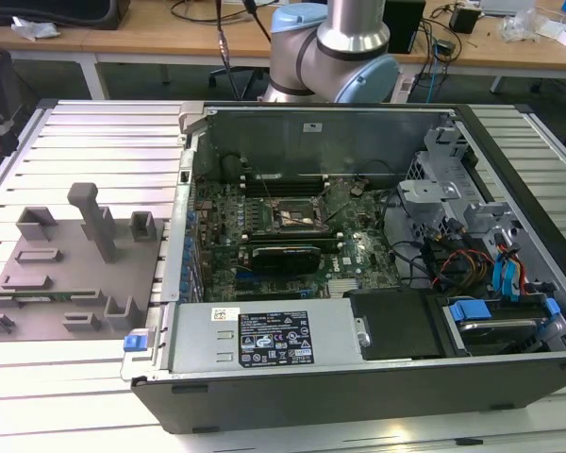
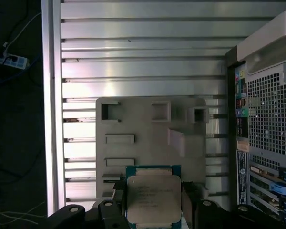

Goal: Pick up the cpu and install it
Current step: 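Pick up the cpu and move it towards the insertion slot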

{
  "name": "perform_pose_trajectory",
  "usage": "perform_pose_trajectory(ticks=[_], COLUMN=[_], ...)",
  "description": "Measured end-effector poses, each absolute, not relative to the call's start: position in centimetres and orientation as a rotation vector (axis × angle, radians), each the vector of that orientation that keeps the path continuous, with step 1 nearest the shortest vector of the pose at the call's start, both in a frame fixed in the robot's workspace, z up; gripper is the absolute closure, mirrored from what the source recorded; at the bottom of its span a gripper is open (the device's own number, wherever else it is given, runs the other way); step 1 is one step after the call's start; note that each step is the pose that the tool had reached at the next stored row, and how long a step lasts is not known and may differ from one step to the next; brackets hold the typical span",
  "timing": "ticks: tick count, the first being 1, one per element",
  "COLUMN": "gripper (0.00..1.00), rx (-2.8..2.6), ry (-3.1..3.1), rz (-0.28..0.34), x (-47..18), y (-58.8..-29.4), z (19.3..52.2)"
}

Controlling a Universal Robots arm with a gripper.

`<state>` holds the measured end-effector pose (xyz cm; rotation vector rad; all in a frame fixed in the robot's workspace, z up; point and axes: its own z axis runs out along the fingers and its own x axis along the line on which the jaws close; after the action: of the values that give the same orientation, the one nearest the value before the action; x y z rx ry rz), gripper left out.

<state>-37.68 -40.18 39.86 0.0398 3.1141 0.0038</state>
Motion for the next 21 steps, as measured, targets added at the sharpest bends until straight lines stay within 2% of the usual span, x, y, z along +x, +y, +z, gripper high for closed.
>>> perform_pose_trajectory(ticks=[21], gripper=[0.45], rx=[0.040], ry=[3.114], rz=[0.004], x=[-29.2], y=[-40.2], z=[39.9])
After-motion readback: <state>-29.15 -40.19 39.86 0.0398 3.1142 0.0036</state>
